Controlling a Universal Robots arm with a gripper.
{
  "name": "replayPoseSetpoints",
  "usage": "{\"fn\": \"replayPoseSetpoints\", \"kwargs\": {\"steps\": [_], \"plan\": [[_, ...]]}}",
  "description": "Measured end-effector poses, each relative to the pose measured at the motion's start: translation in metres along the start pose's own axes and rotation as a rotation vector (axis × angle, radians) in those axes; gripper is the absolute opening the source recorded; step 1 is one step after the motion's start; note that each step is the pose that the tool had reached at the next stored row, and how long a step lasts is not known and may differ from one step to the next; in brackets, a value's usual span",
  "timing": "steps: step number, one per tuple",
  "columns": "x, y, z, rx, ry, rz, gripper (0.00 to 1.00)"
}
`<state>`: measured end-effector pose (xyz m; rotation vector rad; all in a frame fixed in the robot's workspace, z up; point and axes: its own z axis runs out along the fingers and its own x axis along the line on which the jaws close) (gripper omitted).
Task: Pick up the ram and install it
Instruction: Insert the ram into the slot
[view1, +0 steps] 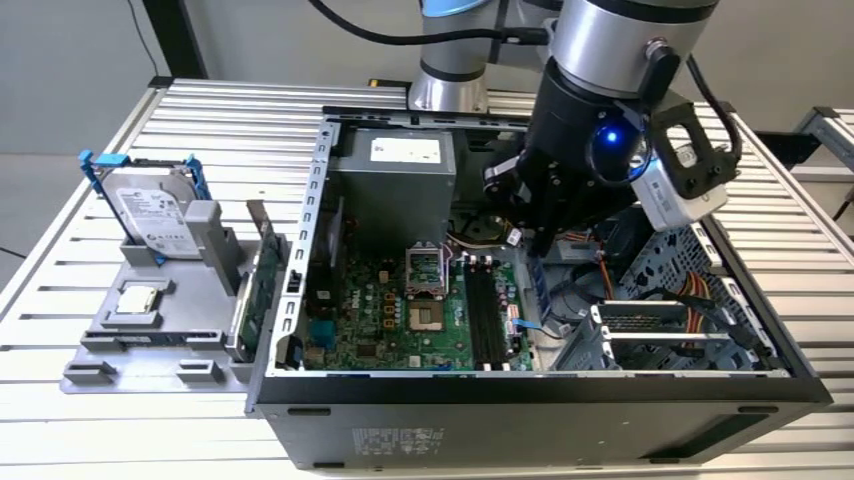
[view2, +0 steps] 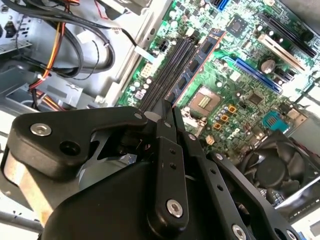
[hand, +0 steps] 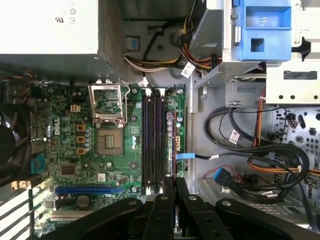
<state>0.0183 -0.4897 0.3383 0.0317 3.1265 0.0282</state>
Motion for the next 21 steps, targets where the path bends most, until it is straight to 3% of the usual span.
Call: {"fn": "replayPoseSetpoints", "kwargs": {"steps": [3, 8, 17, 21], "plan": [[0.0026, -0.0001, 0.0054, 0.0000, 0.0001, -0.001, 0.00], [0.0032, -0.0002, 0.0064, 0.0003, 0.0017, -0.001, 0.00], [0.0052, -0.0001, 0.0225, 0.0002, 0.0015, 0.000, 0.00], [0.0061, 0.0056, 0.0299, 0.0006, 0.0015, 0.005, 0.00]]}}
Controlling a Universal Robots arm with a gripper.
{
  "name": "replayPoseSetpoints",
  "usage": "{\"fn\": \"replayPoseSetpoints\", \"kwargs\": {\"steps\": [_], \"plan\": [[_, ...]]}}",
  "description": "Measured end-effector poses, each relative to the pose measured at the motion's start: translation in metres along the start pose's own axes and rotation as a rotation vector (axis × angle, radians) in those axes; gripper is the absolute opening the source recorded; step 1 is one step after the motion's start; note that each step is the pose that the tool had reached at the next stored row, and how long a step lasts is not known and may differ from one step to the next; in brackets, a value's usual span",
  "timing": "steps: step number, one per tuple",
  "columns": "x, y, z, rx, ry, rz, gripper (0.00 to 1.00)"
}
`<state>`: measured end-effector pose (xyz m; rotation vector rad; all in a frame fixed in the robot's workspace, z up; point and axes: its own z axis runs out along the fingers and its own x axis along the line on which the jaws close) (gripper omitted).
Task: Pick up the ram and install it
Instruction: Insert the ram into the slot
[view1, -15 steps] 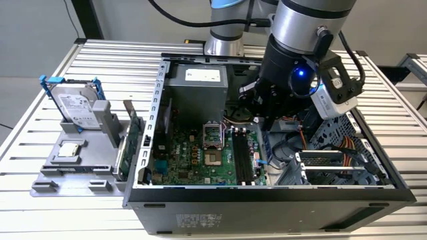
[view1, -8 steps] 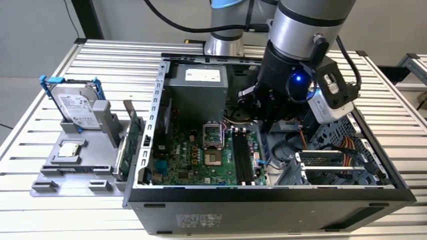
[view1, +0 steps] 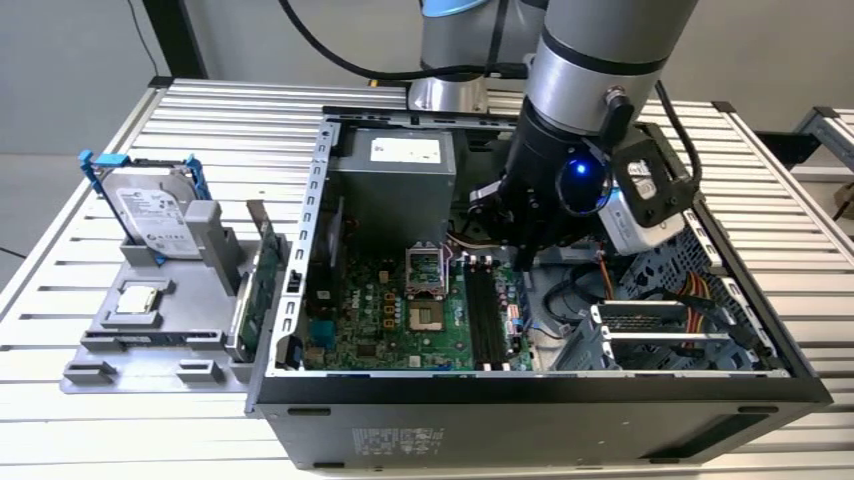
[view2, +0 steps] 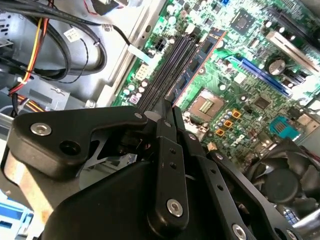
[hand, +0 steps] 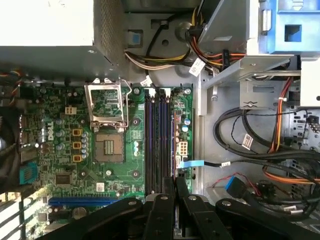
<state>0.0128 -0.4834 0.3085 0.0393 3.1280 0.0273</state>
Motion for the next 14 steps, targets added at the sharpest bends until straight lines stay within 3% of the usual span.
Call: {"fn": "replayPoseSetpoints", "kwargs": {"steps": [5, 14], "plan": [[0.0005, 0.0107, 0.0093, -0.0002, 0.0000, 0.001, 0.00], [0.0001, 0.0109, 0.0256, -0.0002, -0.0001, 0.001, 0.00]]}}
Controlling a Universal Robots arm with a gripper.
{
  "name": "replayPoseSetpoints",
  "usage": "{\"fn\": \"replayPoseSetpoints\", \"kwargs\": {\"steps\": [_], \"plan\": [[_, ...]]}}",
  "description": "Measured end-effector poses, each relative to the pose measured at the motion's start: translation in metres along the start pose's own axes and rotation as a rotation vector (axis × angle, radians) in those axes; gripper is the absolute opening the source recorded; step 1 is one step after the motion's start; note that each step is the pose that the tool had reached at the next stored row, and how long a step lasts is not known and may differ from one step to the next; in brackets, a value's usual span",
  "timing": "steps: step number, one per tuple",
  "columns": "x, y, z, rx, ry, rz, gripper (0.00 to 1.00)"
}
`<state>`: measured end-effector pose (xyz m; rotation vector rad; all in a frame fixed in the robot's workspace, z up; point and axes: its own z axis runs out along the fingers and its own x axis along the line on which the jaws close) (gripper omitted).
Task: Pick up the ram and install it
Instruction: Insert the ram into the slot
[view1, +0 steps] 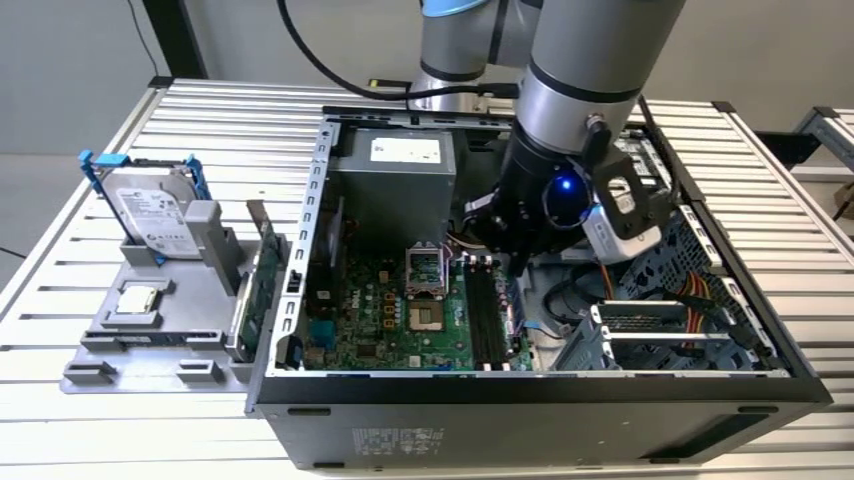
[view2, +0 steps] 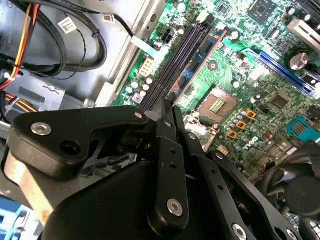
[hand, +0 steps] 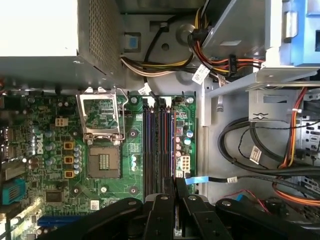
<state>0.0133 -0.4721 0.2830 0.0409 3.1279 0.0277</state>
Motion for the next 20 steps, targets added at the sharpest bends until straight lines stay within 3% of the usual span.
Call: {"fn": "replayPoseSetpoints", "kwargs": {"steps": [20], "plan": [[0.0000, 0.0011, 0.0364, 0.0005, 0.0001, 0.000, 0.00]]}}
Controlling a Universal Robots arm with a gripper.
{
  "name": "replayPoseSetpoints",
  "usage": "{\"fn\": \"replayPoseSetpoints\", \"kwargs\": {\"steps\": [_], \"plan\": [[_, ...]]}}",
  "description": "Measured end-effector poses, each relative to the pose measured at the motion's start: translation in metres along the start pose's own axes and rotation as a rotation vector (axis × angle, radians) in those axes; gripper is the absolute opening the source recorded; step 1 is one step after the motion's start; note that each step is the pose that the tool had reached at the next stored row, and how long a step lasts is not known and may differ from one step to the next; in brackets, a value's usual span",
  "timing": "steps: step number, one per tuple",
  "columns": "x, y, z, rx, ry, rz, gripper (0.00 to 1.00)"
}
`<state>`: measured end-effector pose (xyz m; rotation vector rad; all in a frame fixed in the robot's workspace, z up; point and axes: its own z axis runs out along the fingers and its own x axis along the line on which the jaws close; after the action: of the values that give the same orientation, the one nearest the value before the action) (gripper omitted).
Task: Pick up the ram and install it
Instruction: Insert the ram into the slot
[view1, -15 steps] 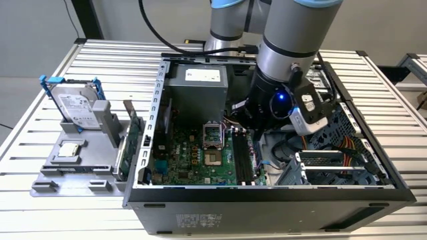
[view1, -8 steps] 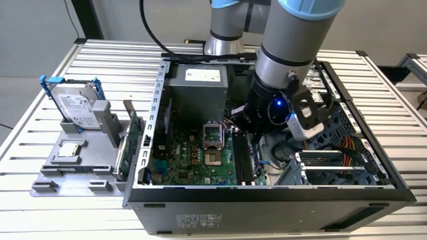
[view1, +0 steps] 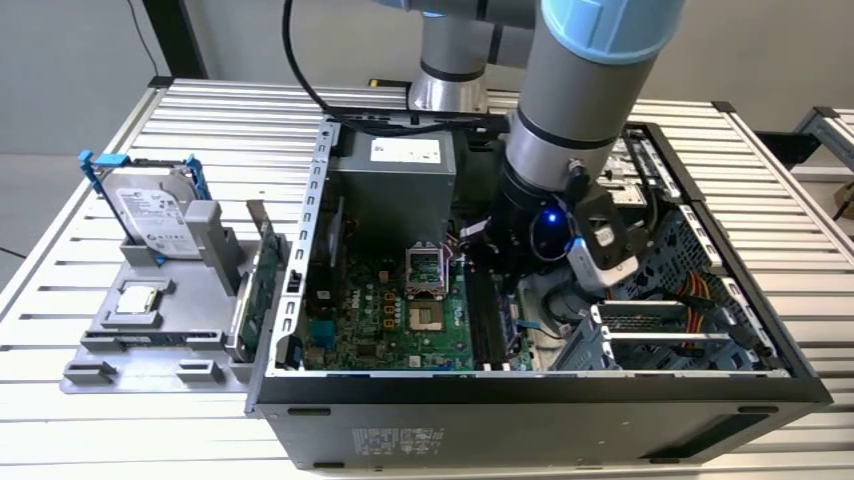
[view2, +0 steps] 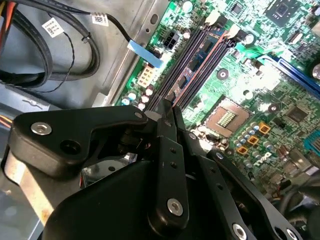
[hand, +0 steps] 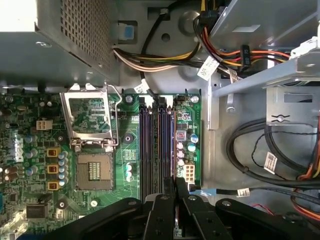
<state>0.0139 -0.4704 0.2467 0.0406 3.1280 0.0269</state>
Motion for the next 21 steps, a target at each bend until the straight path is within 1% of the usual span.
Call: {"fn": "replayPoseSetpoints", "kwargs": {"steps": [4, 11, 21], "plan": [[-0.0001, 0.0037, 0.0067, 0.0013, 0.0000, 0.000, 0.00], [-0.0005, 0.0039, 0.0148, 0.0045, -0.0010, 0.000, 0.00], [-0.0005, 0.0039, 0.0159, 0.0086, -0.0011, -0.001, 0.00]]}}
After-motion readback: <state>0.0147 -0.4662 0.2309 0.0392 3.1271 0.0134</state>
